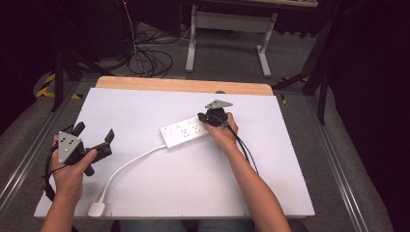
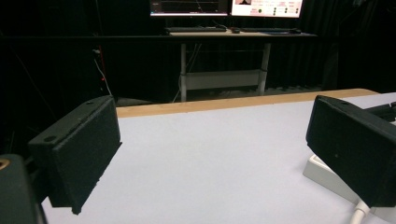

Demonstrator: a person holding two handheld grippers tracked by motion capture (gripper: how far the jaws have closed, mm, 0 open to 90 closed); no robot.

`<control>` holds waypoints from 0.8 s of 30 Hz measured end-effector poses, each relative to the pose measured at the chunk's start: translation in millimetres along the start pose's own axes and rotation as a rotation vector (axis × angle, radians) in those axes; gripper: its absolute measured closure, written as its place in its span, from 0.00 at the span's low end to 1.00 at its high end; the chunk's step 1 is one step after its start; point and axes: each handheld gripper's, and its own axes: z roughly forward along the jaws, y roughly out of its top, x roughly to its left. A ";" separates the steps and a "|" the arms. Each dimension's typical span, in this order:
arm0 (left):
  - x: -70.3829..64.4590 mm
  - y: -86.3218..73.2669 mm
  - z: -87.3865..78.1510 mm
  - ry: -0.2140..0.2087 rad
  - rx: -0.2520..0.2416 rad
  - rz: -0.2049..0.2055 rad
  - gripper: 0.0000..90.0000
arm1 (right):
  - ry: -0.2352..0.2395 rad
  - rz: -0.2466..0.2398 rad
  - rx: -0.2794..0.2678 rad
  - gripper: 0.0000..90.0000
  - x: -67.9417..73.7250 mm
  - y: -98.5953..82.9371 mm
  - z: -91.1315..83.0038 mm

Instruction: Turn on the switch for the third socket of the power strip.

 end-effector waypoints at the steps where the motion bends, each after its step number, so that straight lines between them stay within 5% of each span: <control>1: 0.5 -0.1 -0.2 0.001 0.000 -0.003 0.04 | 0.000 0.001 -0.007 1.00 -0.1 1.4 -1.9; 13: -3.7 1.0 1.8 -0.012 0.000 0.006 0.04 | 0.022 -0.015 -0.067 0.91 6.7 13.0 -34.2; 24: -3.4 0.7 1.9 -0.012 0.000 0.002 0.04 | 0.033 -0.020 -0.087 0.87 12.4 16.5 -44.5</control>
